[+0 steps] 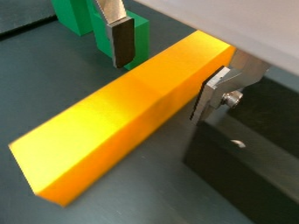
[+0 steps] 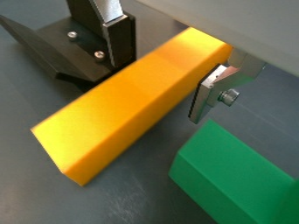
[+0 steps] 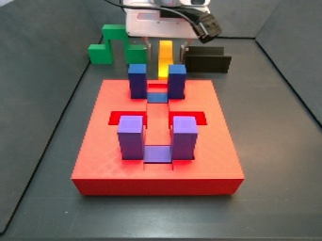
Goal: Pick up the yellow object. Move up. Move to above the board. Insert the yellow object.
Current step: Pick up the yellow object.
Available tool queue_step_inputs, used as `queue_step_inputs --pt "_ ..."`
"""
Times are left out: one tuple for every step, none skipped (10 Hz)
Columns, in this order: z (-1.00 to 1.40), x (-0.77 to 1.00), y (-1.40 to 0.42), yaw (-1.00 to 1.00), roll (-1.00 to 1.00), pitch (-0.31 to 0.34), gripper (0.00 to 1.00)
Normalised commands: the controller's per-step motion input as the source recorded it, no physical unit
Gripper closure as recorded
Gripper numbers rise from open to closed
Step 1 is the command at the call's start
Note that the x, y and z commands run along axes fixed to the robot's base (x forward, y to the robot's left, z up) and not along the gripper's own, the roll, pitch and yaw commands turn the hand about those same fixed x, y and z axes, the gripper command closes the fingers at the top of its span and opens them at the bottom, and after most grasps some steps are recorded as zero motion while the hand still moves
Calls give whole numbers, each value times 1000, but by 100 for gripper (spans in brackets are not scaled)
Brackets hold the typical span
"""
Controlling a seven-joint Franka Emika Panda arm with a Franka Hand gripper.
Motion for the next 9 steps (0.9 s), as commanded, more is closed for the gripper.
queue_step_inputs --pt "0 -23 -66 -69 0 -36 0" --pt "-31 0 -106 0 9 -11 0" --pt "-57 0 -100 0 31 0 0" --pt "-77 0 -97 0 21 0 0" --pt "-83 0 -74 0 17 -3 0" --pt "-91 0 -60 0 10 -9 0" --pt "-86 0 -34 0 6 0 0" --pt "-140 0 -31 0 6 0 0" --pt "-146 0 -23 0 21 0 0"
